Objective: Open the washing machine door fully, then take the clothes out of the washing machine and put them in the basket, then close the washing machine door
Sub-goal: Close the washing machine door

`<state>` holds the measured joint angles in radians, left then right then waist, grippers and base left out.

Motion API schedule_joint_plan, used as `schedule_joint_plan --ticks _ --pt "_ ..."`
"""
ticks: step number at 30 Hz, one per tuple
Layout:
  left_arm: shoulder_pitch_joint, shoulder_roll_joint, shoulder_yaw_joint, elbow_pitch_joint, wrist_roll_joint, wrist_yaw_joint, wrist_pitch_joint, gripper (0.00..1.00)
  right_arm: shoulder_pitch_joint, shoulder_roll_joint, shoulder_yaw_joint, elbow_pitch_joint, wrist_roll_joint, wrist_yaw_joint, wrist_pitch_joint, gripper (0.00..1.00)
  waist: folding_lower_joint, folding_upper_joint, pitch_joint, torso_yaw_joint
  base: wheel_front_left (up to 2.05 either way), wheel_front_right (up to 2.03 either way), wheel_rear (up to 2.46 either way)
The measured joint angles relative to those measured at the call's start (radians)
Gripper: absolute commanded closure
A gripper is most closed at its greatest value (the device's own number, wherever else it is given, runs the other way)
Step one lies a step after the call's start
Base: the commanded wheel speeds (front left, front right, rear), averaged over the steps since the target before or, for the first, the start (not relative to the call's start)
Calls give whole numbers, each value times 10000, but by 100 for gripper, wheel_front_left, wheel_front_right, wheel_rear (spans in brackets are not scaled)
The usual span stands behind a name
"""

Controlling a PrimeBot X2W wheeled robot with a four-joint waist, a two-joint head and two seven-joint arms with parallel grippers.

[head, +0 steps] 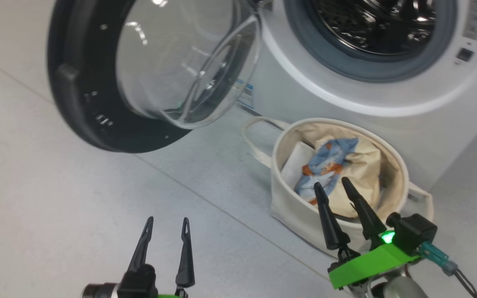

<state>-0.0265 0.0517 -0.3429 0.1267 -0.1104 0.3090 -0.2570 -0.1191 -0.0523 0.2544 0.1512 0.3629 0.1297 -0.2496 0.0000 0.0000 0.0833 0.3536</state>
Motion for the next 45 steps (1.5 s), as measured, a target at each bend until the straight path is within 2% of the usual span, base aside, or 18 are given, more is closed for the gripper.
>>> schedule_joint_plan --ticks 6,12,24,35,40,41,42,43,45 --pt "70 0 19 -257 0 0 0 0 14 0 418 -46 0 0 0 0 0 0 -94 837 0 0 0" --pt "350 0 98 -376 0 4 0 0 53 -2 713 -42 12 0 0 0 0 0 -239 1367 0 0 0" --pt "893 4 642 -623 96 59 0 0 73 -2 1187 244 211 0 0 0 0 0 -615 1402 0 0 0" --pt "1094 6 951 -717 207 -280 0 0 280 -2 1208 270 351 0 0 0 0 0 -767 1341 0 0 0" --pt "1094 6 961 -851 203 -284 0 0 280 -2 1152 263 347 0 0 0 0 0 -640 1350 0 0 0" --pt "1093 6 970 -899 199 -293 0 3 280 -2 1149 263 332 0 0 0 0 0 -609 1354 0 0 0" --pt "1090 4 999 -961 174 -341 0 86 280 -2 1143 263 320 0 0 0 0 0 -584 1357 0 0 0" --pt "1090 4 1152 -1158 94 -456 0 100 280 -2 1118 249 314 0 0 0 0 0 -534 1364 0 0 0" --pt "1085 4 1315 -1306 -40 -499 0 100 280 -2 1097 245 286 0 0 0 0 0 -511 1367 0 0 0"
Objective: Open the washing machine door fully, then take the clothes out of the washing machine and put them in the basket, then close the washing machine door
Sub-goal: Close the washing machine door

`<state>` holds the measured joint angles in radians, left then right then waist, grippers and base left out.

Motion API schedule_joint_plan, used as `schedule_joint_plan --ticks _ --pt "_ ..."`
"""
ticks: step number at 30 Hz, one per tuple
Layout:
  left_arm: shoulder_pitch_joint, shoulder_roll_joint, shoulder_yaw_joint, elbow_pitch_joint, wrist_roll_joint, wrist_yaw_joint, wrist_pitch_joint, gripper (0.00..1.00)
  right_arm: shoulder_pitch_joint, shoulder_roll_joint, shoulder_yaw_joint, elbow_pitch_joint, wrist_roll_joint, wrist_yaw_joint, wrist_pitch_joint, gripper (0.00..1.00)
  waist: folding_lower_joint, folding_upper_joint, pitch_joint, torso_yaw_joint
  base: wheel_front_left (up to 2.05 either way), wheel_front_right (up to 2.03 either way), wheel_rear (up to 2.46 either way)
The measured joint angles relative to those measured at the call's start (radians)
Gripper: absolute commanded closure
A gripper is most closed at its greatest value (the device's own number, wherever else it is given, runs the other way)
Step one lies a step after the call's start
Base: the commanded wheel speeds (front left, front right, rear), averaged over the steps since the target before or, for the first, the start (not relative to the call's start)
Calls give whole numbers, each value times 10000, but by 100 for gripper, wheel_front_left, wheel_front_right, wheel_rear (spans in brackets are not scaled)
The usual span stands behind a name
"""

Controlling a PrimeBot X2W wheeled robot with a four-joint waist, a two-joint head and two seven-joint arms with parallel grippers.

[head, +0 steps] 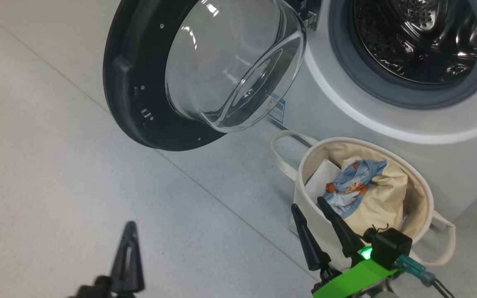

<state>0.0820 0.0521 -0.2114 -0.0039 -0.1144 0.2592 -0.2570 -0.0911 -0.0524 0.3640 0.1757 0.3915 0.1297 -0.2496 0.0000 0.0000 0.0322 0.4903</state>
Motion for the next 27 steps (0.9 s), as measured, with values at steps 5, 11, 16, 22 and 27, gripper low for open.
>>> schedule_joint_plan --ticks 5,11,16,22,27 --pt "-13 86 995 -963 -374 -683 -2 100 -1 0 -69 -6 -100 0 0 0 0 0 105 -63 0 0 0" --pt "-52 539 2976 -2121 -1501 -2040 -2 100 -12 0 -115 -19 -249 0 0 0 0 0 344 -348 0 0 0" --pt "-681 1373 4717 -1998 -3106 -3254 -2 100 -132 0 -121 -98 -405 0 0 0 0 0 671 -758 0 0 0" --pt "-2204 2773 6061 -639 -6901 -3739 1383 100 -445 -8 -282 -213 -642 0 0 0 0 0 1310 -1310 0 0 0" --pt "-3758 4312 6803 244 -9823 -3829 3033 100 -821 -203 -359 -286 -838 0 0 0 0 0 2025 -1758 0 0 0"
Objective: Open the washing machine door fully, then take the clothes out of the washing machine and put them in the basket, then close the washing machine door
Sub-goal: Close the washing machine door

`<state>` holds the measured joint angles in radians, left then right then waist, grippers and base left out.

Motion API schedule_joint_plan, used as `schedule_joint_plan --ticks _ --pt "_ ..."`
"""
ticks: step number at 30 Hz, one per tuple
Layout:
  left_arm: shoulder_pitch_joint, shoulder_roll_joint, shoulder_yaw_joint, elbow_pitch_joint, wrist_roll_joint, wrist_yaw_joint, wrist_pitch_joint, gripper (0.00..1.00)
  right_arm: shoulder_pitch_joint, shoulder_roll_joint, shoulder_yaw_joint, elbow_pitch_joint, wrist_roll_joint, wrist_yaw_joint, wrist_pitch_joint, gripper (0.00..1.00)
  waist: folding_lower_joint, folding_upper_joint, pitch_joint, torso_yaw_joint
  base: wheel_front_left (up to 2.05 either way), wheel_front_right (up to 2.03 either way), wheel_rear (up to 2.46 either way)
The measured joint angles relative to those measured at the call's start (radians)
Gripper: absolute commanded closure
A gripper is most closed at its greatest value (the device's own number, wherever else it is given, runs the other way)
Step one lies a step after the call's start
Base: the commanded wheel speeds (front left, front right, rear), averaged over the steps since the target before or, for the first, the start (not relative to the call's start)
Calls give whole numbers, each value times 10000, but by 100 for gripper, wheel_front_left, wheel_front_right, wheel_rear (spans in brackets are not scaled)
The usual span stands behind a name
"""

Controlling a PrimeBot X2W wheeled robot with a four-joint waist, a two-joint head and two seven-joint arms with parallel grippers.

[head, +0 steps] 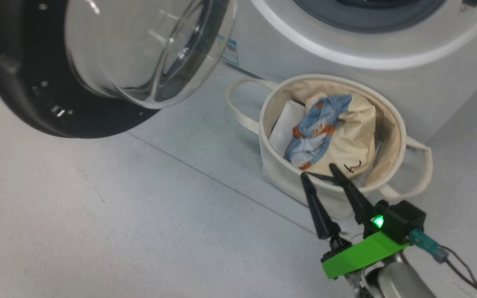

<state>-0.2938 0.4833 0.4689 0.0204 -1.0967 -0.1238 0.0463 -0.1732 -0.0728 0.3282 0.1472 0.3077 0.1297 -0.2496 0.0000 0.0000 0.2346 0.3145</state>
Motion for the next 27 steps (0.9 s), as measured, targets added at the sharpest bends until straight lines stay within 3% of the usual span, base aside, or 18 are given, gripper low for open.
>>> schedule_joint_plan --ticks 4,11,20,27 --pt "-869 943 602 1277 -917 25 709 100 -367 -284 -174 -205 0 0 0 0 0 0 630 -360 0 0 0" --pt "-1940 1898 807 2984 -1440 915 1695 100 -852 -458 -134 -435 8 0 0 0 1 -1 1443 -1190 0 0 0" --pt "-2789 2069 1099 3409 -2980 1896 3561 100 -1023 -437 -199 -426 23 0 0 0 1 0 1823 -2244 0 0 0" --pt "-2778 1939 1081 2895 -4167 2725 5246 100 -1118 -353 -244 -414 96 0 0 0 1 0 1769 -2566 0 0 0"
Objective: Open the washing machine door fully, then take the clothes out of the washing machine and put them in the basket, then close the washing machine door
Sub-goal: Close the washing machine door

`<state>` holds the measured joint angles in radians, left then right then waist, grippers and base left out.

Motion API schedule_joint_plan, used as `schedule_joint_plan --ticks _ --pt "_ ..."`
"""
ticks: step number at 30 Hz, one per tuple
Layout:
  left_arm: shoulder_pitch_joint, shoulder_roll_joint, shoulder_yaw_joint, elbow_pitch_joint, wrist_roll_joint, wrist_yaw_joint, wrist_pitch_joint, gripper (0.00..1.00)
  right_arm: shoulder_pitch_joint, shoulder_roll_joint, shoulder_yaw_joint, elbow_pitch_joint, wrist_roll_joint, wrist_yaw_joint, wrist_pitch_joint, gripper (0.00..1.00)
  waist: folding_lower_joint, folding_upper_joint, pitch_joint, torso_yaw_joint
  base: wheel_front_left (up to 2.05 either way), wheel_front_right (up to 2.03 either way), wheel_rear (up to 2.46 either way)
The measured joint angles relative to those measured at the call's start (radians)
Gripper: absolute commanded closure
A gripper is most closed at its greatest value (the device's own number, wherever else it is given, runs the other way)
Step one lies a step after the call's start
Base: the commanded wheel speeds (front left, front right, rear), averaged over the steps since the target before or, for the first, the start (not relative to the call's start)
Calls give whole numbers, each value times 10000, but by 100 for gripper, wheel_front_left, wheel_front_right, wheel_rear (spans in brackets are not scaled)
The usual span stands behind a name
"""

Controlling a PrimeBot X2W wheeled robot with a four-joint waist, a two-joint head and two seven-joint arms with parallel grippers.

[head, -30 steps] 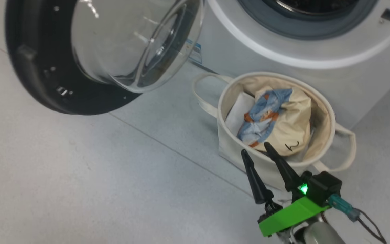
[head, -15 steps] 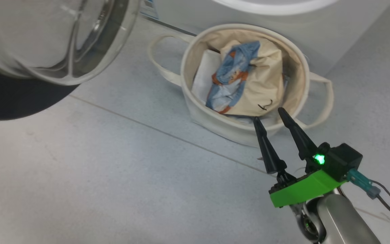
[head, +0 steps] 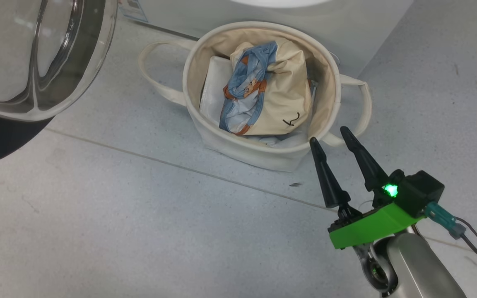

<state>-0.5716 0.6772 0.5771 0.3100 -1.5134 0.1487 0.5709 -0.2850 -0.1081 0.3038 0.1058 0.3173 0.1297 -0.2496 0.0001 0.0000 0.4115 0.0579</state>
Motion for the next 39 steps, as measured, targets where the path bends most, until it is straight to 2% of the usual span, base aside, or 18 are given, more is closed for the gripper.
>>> schedule_joint_plan --ticks 7,12,17,21,24,27,34,39 --pt "472 -213 -61 -786 -594 798 1016 100 4 38 31 88 0 0 0 0 0 0 -297 12 0 0 0" --pt "1005 -320 -96 -1377 -688 947 1453 100 10 73 59 125 0 0 0 0 0 0 -462 23 0 0 0" --pt "1290 -491 -249 -1831 -815 926 1718 100 46 92 86 203 0 0 0 0 0 0 -607 25 0 0 0" --pt "1672 -610 -729 -2403 -813 746 2052 100 64 161 132 255 0 0 0 0 0 0 -764 -26 0 0 0" --pt "1799 -1168 -972 -2966 -1156 541 2318 100 73 217 142 280 2 0 0 0 0 0 -853 -109 0 0 0" --pt "1898 -1783 -1317 -3620 -1674 525 2742 100 96 297 138 349 40 0 0 0 0 0 -988 -201 0 0 0" --pt "3239 -2184 -2171 -4504 -1367 428 2984 100 245 364 198 428 102 0 0 0 -1 0 -1174 -558 0 0 0" --pt "3215 -2796 -2865 -5056 -1076 59 2704 100 234 397 228 430 192 0 0 0 -1 0 -1104 -887 0 0 0"
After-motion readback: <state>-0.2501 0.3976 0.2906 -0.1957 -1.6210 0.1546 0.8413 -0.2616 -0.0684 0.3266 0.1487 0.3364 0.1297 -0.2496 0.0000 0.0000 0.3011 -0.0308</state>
